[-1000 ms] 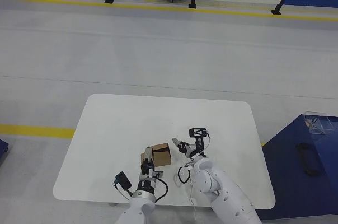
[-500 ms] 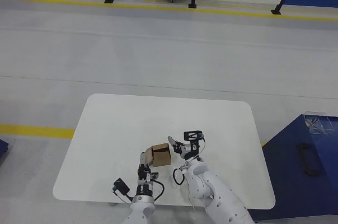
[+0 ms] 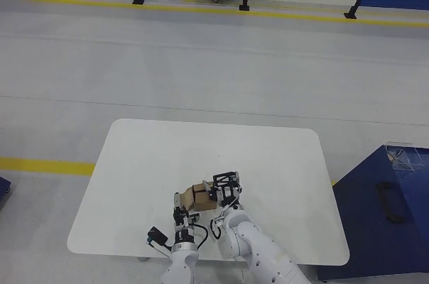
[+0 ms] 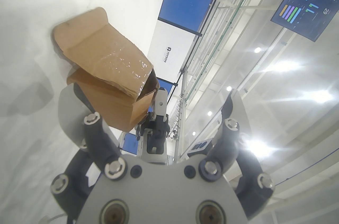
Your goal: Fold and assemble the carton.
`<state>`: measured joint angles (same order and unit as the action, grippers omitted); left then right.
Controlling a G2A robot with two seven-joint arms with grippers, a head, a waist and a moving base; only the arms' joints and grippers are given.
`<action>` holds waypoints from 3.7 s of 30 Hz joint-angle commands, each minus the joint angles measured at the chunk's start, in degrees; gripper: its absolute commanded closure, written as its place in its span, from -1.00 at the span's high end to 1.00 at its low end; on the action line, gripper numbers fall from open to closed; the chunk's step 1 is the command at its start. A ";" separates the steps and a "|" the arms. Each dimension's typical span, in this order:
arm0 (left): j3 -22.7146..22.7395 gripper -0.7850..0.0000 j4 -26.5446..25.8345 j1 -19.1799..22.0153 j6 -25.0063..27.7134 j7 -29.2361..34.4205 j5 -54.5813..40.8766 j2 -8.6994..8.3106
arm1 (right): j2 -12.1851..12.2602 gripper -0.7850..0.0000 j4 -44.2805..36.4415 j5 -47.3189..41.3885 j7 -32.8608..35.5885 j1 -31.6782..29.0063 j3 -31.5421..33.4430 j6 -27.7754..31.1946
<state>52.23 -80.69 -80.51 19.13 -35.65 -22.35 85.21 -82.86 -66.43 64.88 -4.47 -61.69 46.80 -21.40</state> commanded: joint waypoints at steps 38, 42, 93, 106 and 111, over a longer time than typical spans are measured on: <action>6.20 1.00 5.37 2.08 12.49 -3.30 10.92 3.71 | -3.45 1.00 2.69 4.93 3.91 0.00 1.67 -0.53; 6.09 1.00 4.51 2.15 11.70 -1.14 12.60 3.94 | -3.48 1.00 2.54 6.02 4.35 -0.22 2.35 -0.65; 3.98 1.00 -4.01 -2.17 -10.75 20.66 24.93 4.01 | 0.08 1.00 -4.09 -6.57 14.37 -3.39 28.02 5.57; 5.54 1.00 0.37 4.81 -29.62 25.30 22.79 4.39 | 1.02 1.00 -11.25 -13.95 22.16 -6.48 31.17 17.66; 5.10 1.00 4.22 7.46 -30.72 26.37 21.46 4.95 | 1.20 1.00 -11.24 -12.94 23.36 -6.11 30.61 18.57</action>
<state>57.43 -77.16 -73.38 -12.24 -9.68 0.29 89.99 -81.64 -78.09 51.84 18.42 -68.15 77.76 -2.88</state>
